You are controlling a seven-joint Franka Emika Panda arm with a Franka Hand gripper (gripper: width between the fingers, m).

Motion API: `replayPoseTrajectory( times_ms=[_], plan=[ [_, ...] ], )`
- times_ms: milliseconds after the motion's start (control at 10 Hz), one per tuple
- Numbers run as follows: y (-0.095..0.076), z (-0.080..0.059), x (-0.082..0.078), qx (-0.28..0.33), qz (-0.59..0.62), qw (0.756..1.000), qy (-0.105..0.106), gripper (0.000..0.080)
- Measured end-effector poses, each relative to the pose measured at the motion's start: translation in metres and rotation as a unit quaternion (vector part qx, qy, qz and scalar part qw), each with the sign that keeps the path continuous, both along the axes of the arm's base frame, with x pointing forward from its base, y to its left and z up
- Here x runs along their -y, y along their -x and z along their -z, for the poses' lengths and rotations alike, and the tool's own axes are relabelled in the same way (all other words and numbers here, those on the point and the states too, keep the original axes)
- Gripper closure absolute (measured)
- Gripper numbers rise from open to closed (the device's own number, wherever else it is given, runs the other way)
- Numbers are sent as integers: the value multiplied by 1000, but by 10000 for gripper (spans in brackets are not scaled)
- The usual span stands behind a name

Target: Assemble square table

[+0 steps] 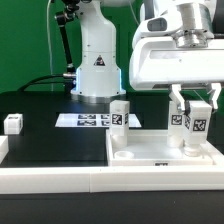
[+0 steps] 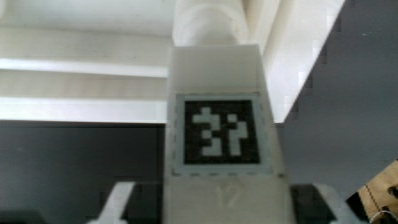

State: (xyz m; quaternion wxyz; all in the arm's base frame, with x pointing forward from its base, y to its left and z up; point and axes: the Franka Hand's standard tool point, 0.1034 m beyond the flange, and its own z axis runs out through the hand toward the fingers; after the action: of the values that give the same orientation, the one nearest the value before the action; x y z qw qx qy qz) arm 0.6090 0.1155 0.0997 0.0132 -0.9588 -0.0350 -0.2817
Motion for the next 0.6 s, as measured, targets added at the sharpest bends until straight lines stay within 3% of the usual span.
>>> replayPoseTrajectory(
  times_ms=[600],
  plan=[
    [0,11,-1,-4,-1,1000,3,509]
  ],
)
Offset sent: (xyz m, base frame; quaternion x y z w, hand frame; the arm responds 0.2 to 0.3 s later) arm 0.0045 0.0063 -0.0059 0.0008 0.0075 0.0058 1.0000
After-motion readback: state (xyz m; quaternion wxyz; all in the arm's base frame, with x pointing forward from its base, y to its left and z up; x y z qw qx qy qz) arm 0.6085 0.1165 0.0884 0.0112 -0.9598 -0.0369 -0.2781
